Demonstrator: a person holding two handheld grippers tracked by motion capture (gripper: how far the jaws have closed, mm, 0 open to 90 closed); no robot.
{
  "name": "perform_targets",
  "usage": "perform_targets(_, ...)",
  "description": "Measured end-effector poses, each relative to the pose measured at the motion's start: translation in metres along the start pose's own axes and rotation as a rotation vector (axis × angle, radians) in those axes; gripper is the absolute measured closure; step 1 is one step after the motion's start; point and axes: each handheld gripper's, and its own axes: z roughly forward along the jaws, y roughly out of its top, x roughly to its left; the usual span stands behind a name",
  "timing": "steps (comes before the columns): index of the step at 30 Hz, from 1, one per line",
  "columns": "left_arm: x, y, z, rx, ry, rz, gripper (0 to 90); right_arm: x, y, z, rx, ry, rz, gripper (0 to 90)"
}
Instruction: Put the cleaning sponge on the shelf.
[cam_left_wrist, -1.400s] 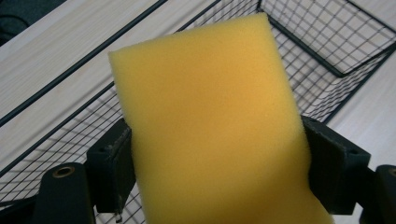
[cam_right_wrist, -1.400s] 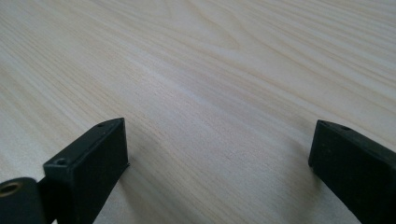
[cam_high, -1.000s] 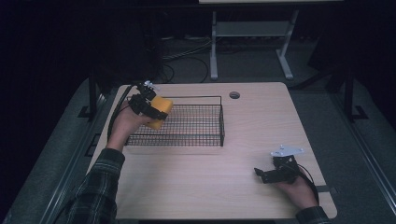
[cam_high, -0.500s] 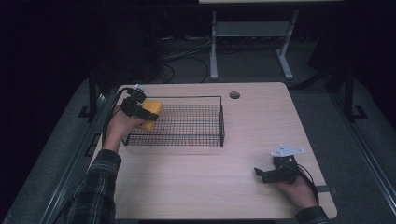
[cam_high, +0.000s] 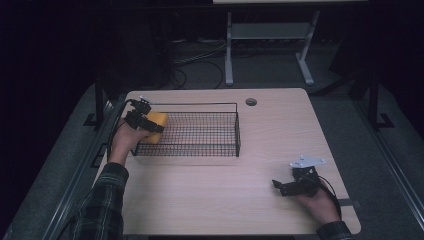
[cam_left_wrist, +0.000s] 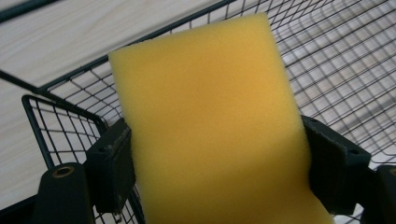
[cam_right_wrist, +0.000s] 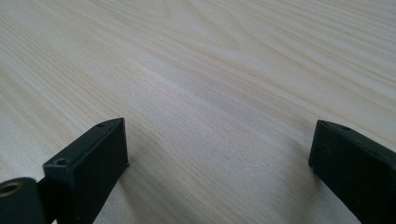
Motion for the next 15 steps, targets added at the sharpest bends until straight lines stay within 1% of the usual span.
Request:
perform_targets(2,0.001,-0.002,0.003,0.002,-0.003,-0.012,20.3,0.0,0.0,0.0,0.0,0.0,0.0,3.8)
perform_targets(4,0.001,-0.003,0.005,0.016,0.001,-0.009,20.2,0.0,0.0,0.0,0.0,0.0,0.0,3.8)
perform_targets(6,0.001,-0.004,0.007,0.008,-0.008,-0.017,20.2,0.0,0.0,0.0,0.0,0.0,0.0,3.8)
perform_targets(8,0.0,-0.005,0.009,0.017,-0.006,-0.013,20.0,0.0,0.0,0.0,0.0,0.0,0.0,3.8)
perform_targets(15,0.0,-0.009,0.015,0.041,-0.008,-0.019,19.5,0.0,0.0,0.0,0.0,0.0,0.0,3.8)
